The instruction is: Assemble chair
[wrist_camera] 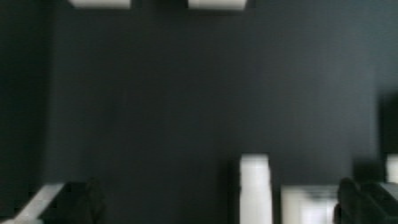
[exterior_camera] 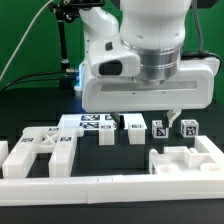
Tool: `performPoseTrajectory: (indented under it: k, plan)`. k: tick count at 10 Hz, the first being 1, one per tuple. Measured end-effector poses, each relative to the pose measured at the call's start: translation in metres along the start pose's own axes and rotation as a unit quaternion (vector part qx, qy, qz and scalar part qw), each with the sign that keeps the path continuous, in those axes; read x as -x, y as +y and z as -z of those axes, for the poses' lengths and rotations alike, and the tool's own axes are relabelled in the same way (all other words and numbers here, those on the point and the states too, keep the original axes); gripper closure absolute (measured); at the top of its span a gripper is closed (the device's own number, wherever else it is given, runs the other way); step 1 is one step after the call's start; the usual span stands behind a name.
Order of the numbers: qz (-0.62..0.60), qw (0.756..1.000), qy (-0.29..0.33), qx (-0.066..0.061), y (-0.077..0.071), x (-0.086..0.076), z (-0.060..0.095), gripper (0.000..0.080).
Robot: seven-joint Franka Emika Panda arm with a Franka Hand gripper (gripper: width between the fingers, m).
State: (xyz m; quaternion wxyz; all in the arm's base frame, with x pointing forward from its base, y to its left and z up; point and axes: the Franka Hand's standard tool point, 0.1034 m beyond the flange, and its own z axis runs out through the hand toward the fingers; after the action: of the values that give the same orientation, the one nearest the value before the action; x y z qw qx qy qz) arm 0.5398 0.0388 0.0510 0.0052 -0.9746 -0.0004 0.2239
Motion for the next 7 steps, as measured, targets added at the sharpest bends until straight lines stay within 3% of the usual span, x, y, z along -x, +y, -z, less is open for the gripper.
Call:
performPoseTrajectory:
  k: [2, 3, 4, 6, 7]
  plan:
    - [-0.010, 0.996, -0.087, 0.006, -0.009, 0.021, -0.020, 0.0151]
    - [-0.009, 0.995, -0.102, 0.006, -0.007, 0.016, -0.018, 0.0151]
    - [-0.009, 0.990, -0.142, 0.007, -0.005, 0.021, -0.020, 0.0151]
    - [-0.012, 0.981, -0.192, 0.010, -0.005, 0.021, -0.027, 0.0151]
    - [-0.021, 0.974, -0.224, 0.013, -0.004, 0.029, -0.036, 0.0151]
